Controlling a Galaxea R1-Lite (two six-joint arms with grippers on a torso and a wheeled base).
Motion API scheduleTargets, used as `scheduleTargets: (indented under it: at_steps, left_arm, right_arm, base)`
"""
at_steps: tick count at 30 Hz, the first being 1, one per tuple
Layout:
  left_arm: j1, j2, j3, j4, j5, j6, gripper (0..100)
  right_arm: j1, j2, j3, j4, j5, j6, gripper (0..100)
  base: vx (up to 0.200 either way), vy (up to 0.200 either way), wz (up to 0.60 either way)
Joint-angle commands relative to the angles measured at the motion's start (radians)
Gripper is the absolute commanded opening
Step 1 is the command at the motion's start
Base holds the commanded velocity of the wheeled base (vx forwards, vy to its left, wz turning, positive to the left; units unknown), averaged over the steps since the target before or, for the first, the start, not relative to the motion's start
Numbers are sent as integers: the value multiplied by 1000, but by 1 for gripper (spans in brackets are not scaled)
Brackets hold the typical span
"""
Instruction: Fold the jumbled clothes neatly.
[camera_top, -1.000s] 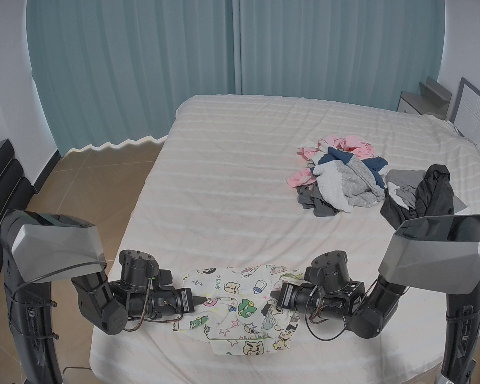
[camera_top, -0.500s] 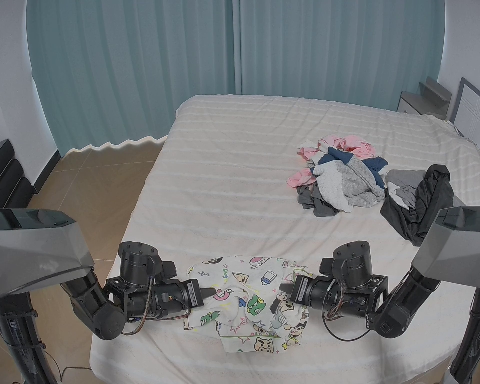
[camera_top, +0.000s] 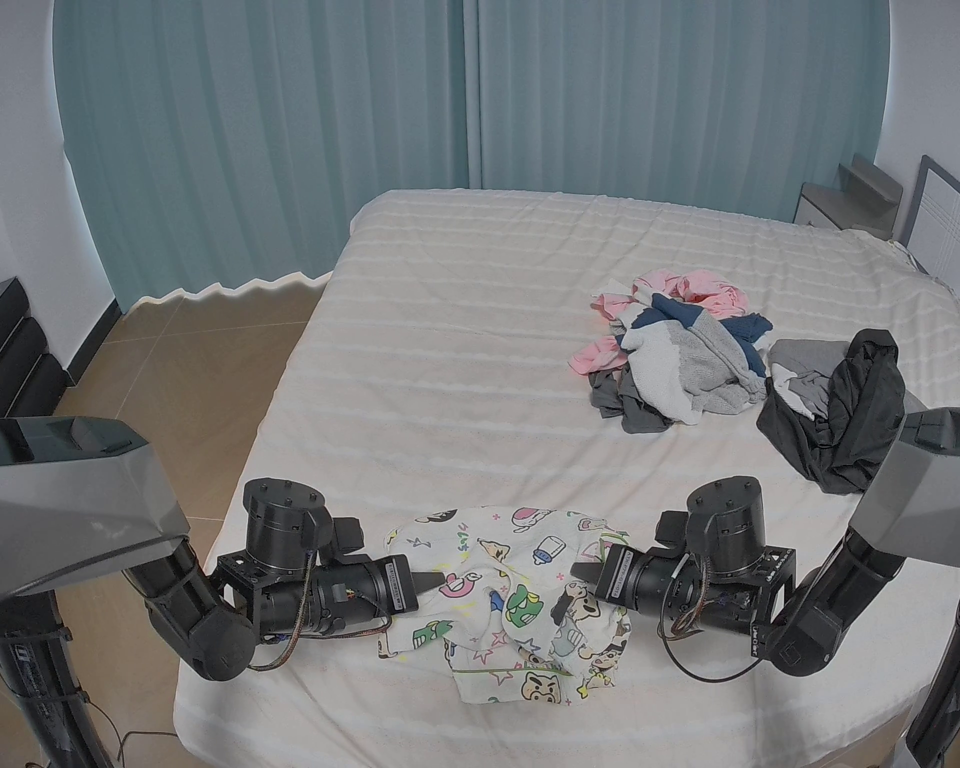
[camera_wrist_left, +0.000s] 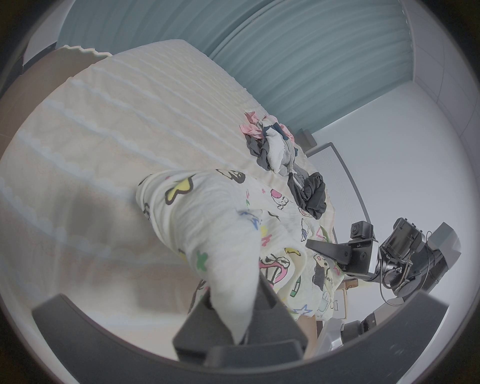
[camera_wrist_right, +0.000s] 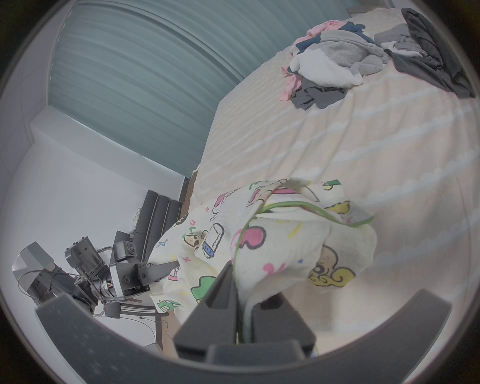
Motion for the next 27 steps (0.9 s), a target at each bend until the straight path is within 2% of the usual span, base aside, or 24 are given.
scheduleTargets:
  at_steps: [1,12,27]
  left_arm:
    - [-1,1,0,-1,0,0,0]
    - [-17,2,0,-1,0,0,0]
    - [-83,31,-4,-1,1,0,0]
  right_arm:
    - [-1,-8,5,0,1,-1,0]
    - [-10,-29,30,0,-4,-3,0]
    - [-47,-46,90,1,-5,-6,0]
  base:
    - [0,-200,0]
    - [0,-200,0]
    - [0,-200,0]
